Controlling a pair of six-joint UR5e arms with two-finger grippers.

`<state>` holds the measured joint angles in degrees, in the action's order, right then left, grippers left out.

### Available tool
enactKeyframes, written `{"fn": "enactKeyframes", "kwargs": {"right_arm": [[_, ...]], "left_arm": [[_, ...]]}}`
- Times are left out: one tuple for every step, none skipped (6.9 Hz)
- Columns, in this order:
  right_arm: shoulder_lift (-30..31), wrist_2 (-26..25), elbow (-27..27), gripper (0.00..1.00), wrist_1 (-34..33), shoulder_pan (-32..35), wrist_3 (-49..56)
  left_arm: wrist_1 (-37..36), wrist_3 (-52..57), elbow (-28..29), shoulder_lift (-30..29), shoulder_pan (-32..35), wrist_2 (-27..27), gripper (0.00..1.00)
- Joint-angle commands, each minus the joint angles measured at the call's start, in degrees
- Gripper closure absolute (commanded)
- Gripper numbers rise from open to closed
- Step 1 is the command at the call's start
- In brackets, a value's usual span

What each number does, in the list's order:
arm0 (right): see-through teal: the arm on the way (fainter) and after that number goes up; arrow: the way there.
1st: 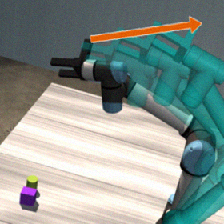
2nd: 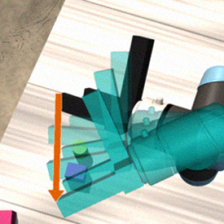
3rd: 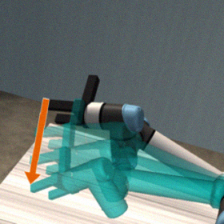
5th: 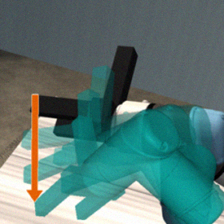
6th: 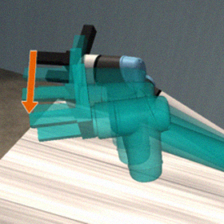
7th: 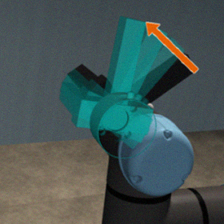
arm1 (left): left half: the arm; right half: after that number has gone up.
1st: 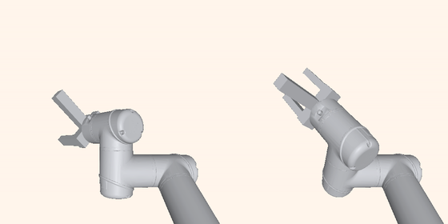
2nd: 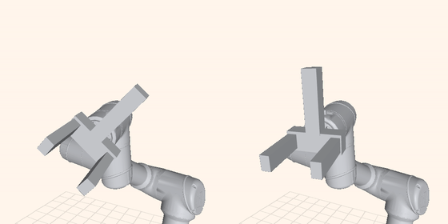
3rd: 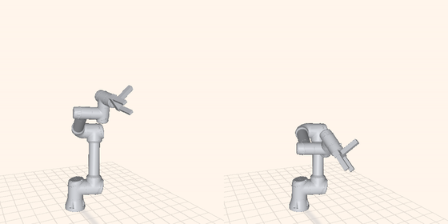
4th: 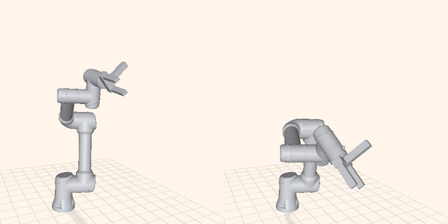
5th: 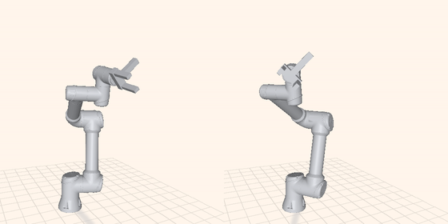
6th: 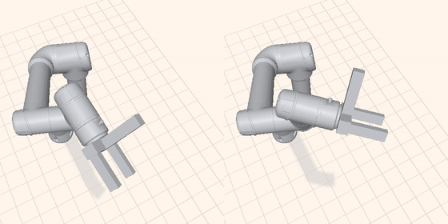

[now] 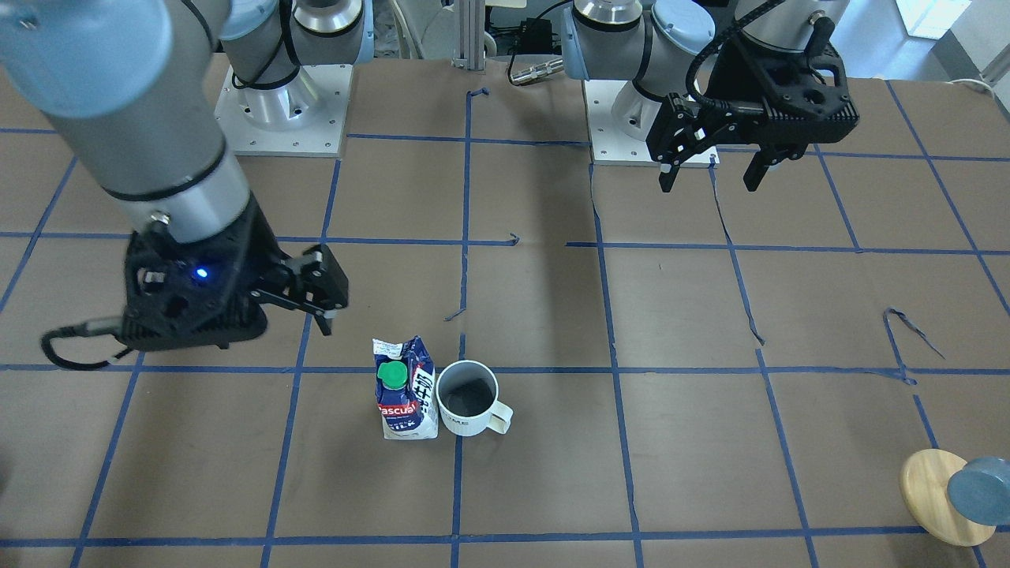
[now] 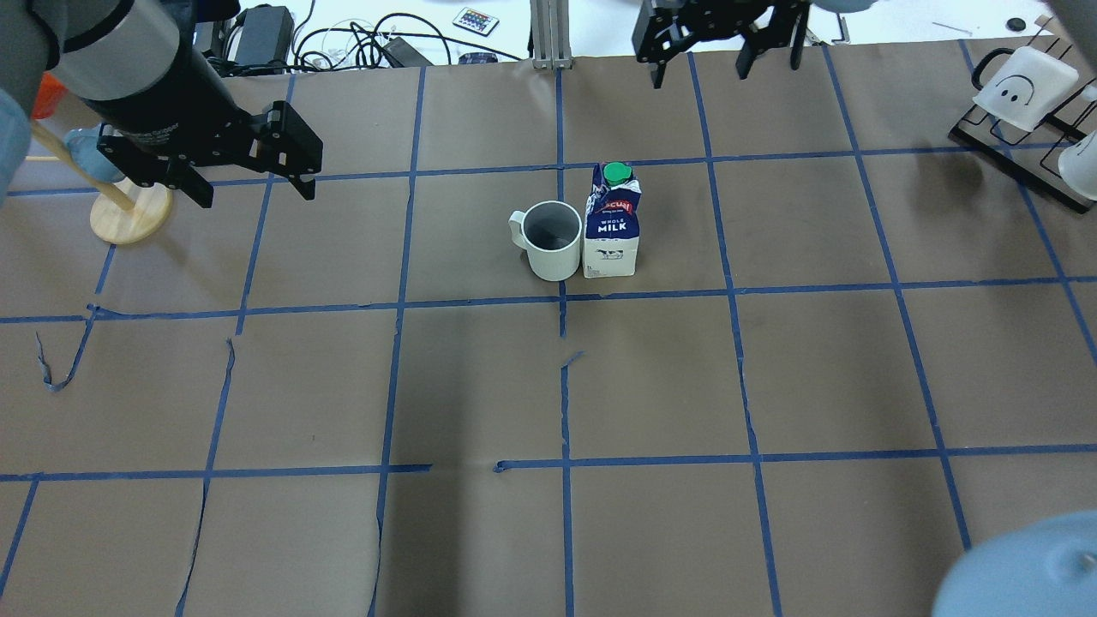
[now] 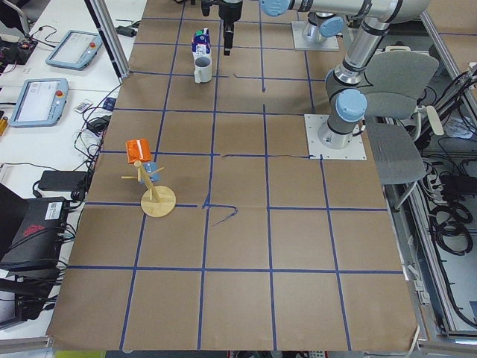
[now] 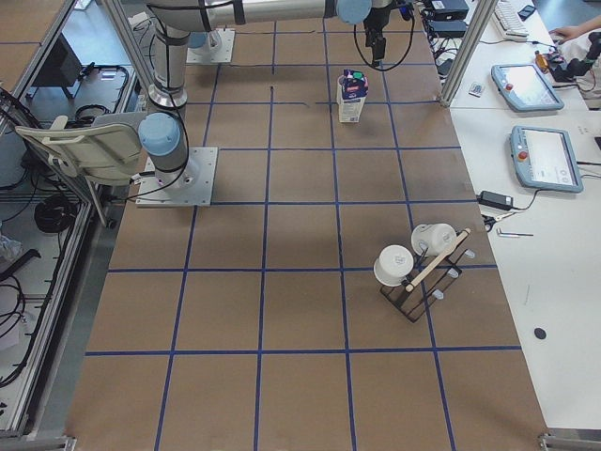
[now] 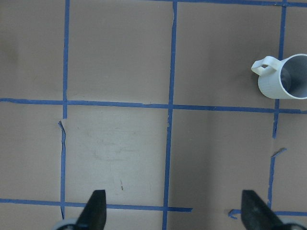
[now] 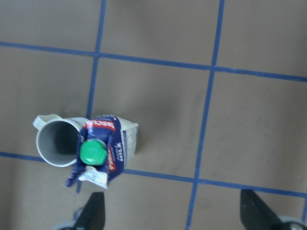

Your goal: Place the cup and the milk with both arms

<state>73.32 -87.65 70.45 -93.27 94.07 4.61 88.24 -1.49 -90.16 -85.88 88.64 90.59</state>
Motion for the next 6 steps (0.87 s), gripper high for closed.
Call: {"fn": "enactKeyframes", "kwargs": {"right_arm": [[12.32, -0.86, 12.01, 0.00, 0.14, -3.11, 7.59], [15.50, -0.25, 19.04, 0.00, -3.89, -3.11, 7.25], [17.01, -0.50, 22.33, 0.00, -9.68, -3.02, 7.25], [17.55, -0.59, 22.10, 0.00, -9.73, -2.76, 7.25], [17.12, -0.07, 20.88, 0.00, -7.47, -2.76, 7.34], [16.68, 0.02, 19.91, 0.00, -5.19, -2.76, 7.25]], "left_arm": [[0.00, 0.00, -0.01, 0.01, 0.04, 0.03, 0.00], [0.00, 0.00, -0.01, 0.01, 0.04, 0.03, 0.00], [0.00, 0.00, -0.01, 0.01, 0.04, 0.03, 0.00], [0.00, 0.00, -0.01, 0.01, -0.05, 0.03, 0.00], [0.00, 0.00, -0.01, 0.01, -0.05, 0.03, 0.00], [0.00, 0.00, -0.01, 0.01, -0.05, 0.03, 0.00]]}}
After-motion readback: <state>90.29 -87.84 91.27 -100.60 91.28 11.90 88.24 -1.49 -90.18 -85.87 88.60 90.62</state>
